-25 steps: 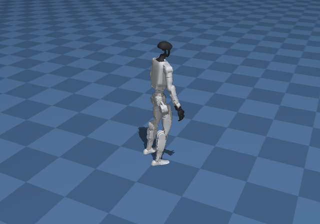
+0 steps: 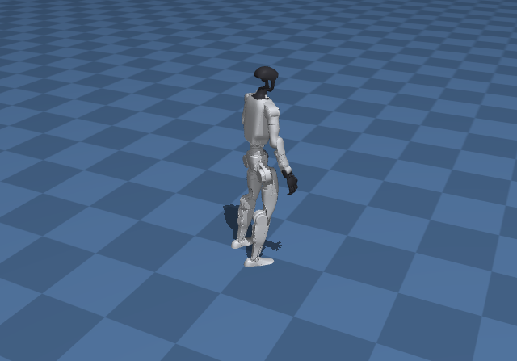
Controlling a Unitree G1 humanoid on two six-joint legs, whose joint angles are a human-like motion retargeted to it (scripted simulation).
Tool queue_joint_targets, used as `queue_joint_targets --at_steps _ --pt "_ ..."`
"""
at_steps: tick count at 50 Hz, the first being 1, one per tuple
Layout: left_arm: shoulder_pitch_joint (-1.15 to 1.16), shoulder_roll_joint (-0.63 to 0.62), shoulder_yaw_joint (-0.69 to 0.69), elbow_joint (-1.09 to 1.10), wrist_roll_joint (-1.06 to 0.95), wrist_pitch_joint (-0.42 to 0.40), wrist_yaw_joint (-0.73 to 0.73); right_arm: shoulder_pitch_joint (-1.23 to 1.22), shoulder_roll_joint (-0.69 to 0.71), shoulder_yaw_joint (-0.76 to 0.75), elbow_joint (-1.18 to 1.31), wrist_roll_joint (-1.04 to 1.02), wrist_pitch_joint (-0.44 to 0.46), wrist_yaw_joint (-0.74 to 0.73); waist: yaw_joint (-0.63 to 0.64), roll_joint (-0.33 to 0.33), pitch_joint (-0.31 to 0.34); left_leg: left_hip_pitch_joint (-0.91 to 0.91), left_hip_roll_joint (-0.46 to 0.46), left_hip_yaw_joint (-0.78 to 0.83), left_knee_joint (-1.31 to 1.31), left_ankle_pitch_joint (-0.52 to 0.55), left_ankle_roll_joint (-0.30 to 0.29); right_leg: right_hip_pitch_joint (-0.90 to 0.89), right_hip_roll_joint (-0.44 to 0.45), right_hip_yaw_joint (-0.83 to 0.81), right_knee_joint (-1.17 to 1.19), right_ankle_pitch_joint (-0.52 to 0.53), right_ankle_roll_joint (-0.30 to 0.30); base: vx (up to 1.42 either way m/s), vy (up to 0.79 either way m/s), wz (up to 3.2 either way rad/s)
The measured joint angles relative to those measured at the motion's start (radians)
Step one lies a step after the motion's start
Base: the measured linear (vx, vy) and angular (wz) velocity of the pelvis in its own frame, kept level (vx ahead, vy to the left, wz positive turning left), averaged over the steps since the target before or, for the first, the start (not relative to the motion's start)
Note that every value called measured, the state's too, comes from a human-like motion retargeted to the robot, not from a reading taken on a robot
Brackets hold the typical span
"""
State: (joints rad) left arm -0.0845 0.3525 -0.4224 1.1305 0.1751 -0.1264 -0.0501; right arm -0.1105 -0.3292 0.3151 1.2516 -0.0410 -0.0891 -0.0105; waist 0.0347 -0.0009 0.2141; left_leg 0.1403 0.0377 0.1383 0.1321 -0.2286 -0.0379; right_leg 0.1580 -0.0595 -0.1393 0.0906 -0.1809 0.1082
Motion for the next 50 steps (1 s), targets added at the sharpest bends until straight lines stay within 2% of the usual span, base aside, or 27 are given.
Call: queue_joint_targets --at_steps 37,50 --pt "0.013 -0.032 0.067 -0.022 -0.079 0.0 -0.026 -0.009 -0.022 -0.007 0.021 0.041 0.007 0.027 0.002 0.007 -0.003 -0.063 0.002 -0.008 0.09 -0.058 0.007 -0.037 -0.002 0.021 0.029 -0.006 0.008 0.0 0.0 0.0" --pt "0.041 -0.018 0.129 -0.014 -0.124 0.001 -0.043 -0.022 -0.04 -0.033 0.006 0.072 0.007 0.048 -0.008 0.005 -0.011 -0.099 -0.008 -0.008 0.126 -0.075 0.018 -0.11 -0.015 0.051 0.128 -0.036 0.016 0.0 0.0 0.0"
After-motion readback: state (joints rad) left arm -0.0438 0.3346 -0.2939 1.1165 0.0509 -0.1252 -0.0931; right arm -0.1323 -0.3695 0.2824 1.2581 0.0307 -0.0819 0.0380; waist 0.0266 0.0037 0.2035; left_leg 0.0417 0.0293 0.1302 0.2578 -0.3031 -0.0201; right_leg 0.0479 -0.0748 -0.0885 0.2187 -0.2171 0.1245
